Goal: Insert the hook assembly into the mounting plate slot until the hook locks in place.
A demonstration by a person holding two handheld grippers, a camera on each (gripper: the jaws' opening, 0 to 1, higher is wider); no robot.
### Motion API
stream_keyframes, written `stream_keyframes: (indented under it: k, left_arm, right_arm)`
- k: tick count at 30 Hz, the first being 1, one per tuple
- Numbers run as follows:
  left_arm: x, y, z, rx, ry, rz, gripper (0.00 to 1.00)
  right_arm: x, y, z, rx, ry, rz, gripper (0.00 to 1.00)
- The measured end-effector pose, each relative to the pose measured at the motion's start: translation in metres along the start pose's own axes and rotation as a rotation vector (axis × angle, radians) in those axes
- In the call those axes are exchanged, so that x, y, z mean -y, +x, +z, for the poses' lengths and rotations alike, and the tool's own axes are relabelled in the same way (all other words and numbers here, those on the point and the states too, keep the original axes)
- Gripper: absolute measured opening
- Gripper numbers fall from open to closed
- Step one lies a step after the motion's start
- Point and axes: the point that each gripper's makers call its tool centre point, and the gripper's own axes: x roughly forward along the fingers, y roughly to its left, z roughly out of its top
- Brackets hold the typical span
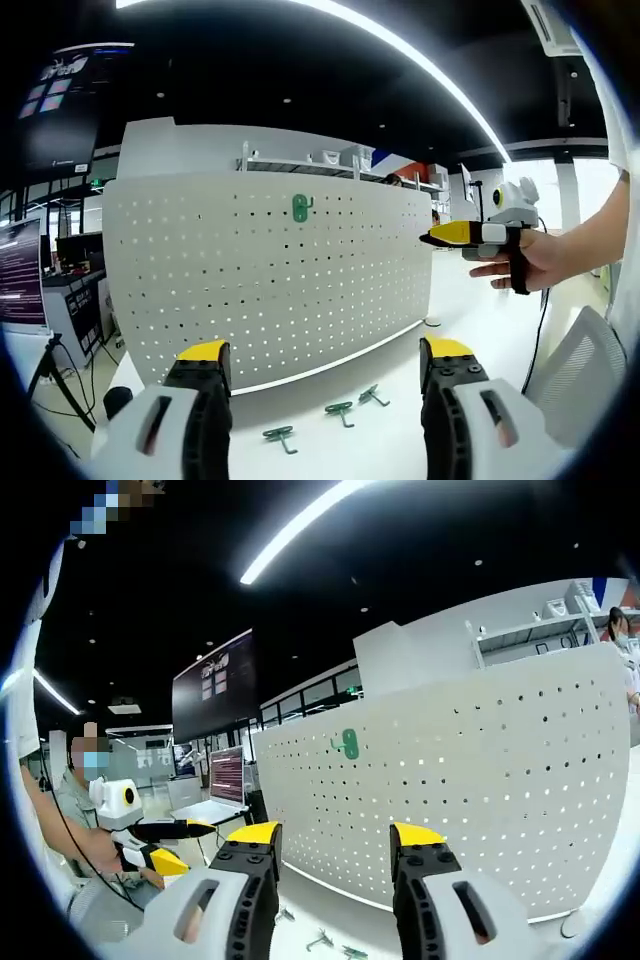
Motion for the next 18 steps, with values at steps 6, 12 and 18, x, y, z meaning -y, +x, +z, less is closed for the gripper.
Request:
stream_keyframes:
  k: [6,12,18]
  left_arm:
    - [-0.002,-0.004,-0.002,-0.005,-0.003,-0.001,0.80]
    - [-0.004,-0.006,-0.004,-0.007,-0.004,0.013,0.80]
    - [-0.004,-0.008,-0.004,-0.006,-0.005,0.010,0.81]
  right_arm:
    - [0.000,-0.017,-0.011,-0.015,0.004,-0.002,0.44]
    - [-0.002,-0.034,-0.023,-0.035,0.004,0.000,0.46]
    - [-0.004,-0.050,-0.034,-0.053,0.020,-0.003,0.47]
